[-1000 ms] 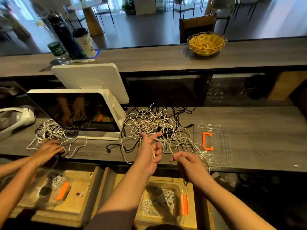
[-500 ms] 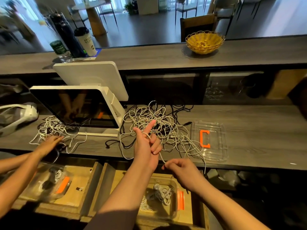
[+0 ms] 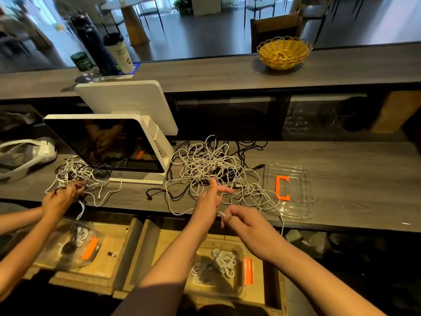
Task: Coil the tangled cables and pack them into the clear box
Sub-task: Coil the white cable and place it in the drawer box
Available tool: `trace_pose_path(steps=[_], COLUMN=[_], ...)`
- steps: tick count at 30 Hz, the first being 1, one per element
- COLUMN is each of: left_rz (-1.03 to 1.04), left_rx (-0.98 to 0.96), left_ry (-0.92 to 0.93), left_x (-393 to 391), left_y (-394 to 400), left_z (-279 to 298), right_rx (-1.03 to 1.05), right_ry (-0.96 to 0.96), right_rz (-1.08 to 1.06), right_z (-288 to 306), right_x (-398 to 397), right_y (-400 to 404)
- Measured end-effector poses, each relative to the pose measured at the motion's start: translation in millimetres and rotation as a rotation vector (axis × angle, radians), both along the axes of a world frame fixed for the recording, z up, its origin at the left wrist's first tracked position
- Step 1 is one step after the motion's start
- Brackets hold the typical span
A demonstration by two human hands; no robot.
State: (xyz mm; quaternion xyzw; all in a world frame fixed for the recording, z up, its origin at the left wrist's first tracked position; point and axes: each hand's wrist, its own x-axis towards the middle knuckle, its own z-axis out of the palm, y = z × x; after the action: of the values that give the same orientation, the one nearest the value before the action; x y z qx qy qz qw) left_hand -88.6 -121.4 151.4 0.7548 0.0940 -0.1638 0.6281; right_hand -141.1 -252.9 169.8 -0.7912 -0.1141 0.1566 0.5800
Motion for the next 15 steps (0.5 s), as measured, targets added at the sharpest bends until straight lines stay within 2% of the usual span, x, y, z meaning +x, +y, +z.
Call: trace_pose_path(steps=[5,9,11,15], left_rz=[-0.151,-0.214,-0.292,-0.553], left_rx=[0.049,-0.190,-0.292,-0.261], left_ry=[0.187,0.363,0.407,0.381], left_x=[-3.3,-6.6,-8.0,-10.2], left_y=[6.3,14.1,17.0,25.4], left_z=[-2.8,5.0,7.3,9.7], right_rx=[-0.102,-0.199,-0.230,-0.292], right_ry=[-0.176,-0.243,-0.269,-0.350], right_rz=[-0.005,-0.001,0.019,-0.002], right_z=[9.1,13.6,15.0,14.7], right_x=[20.5,41.9,50.4,71.2], right_y=[-14.4,-18.8,-17.4,-17.9])
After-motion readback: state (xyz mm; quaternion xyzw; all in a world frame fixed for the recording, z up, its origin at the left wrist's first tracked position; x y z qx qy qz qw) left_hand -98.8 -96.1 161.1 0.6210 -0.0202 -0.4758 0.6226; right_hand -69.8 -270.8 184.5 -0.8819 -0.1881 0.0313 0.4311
